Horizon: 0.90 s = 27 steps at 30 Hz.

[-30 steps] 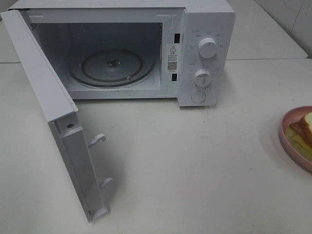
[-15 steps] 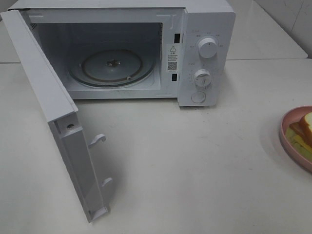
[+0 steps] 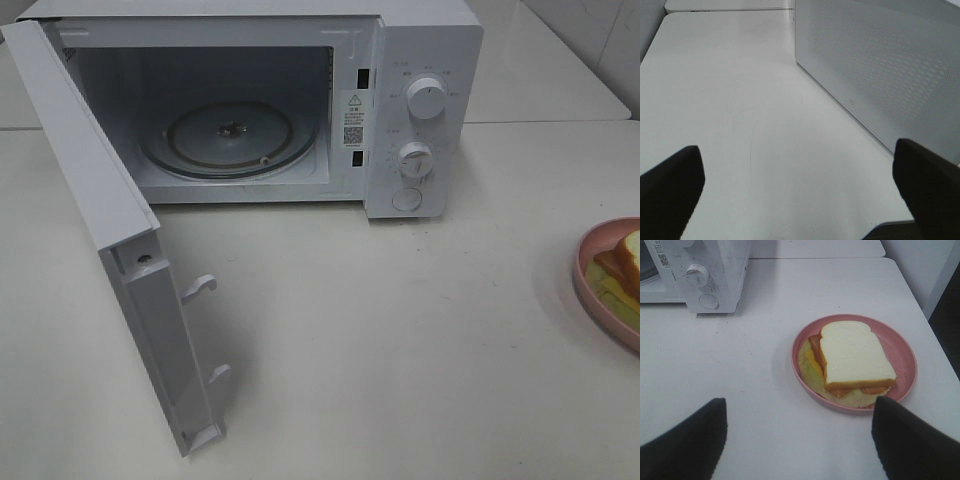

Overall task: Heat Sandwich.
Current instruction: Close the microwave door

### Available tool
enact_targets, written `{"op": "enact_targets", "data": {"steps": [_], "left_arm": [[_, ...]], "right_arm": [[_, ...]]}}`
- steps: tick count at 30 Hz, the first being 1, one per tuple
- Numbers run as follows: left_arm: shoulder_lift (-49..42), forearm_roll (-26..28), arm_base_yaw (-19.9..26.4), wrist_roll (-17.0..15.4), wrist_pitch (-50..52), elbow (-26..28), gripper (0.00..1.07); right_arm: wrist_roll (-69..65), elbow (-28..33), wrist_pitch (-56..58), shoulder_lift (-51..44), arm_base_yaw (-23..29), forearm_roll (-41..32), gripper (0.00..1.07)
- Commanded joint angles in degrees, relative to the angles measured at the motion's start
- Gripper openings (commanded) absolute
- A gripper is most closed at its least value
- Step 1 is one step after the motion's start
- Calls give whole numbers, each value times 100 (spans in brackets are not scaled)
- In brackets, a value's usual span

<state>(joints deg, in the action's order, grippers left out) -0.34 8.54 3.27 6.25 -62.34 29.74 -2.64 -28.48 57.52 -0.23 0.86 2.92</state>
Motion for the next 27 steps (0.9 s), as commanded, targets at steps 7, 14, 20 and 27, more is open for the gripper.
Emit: {"op": "enact_targets", "data": {"steps": [7, 14, 20, 27], "left_arm": [[-86, -17, -34, 17, 80, -6, 98], [-86, -17, -34, 17, 80, -6, 98], [-86, -17, -34, 17, 80, -6, 98], [-86, -17, -34, 17, 80, -6, 98]], "right_arm": [[80, 0, -46, -160, -40, -40, 76], [74, 0, -46, -160, -40, -34, 76], [74, 0, -46, -160, -40, -34, 76], [74, 0, -46, -160, -40, -34, 76]]}}
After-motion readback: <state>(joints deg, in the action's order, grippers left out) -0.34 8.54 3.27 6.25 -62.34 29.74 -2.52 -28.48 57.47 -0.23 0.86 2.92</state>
